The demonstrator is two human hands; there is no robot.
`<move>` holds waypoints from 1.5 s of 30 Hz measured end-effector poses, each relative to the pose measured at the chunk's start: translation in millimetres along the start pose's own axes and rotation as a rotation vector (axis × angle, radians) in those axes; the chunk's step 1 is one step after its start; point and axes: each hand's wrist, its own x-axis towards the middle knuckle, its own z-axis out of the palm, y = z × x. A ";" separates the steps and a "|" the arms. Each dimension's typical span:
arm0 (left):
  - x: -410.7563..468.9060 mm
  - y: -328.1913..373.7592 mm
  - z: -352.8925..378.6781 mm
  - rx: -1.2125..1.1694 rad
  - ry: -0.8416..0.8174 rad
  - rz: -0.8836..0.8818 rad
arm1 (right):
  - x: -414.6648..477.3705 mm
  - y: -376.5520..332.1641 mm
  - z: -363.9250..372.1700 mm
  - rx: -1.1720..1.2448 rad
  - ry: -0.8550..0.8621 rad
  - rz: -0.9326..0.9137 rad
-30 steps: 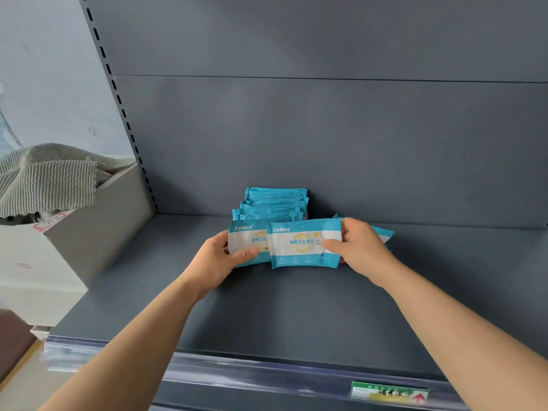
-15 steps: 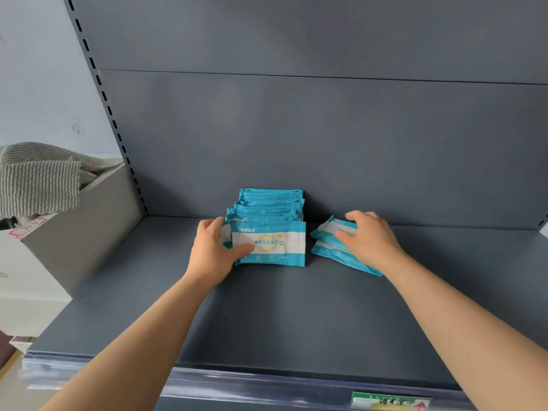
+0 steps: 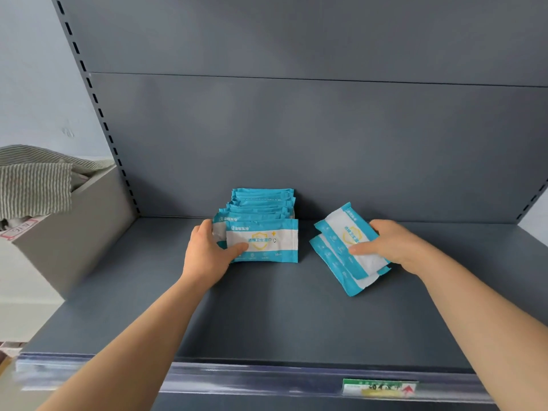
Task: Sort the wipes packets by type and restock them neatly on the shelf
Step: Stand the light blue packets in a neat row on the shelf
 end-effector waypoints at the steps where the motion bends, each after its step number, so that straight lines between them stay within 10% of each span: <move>1: -1.9 1.9 -0.6 0.026 0.016 0.003 | -2.5 1.6 -3.8 0.043 -0.002 -0.032; 20: -17.1 -4.9 -19.4 -0.456 -0.201 -0.038 | -9.4 -72.9 55.8 0.016 -0.086 -0.365; 31: -9.5 -9.9 -6.9 -0.113 -0.138 -0.006 | -8.9 -74.2 73.5 0.075 -0.052 -0.409; 45: -10.3 -13.7 -19.7 -0.382 -0.375 0.007 | -6.2 -72.7 94.0 -0.354 -0.002 -0.425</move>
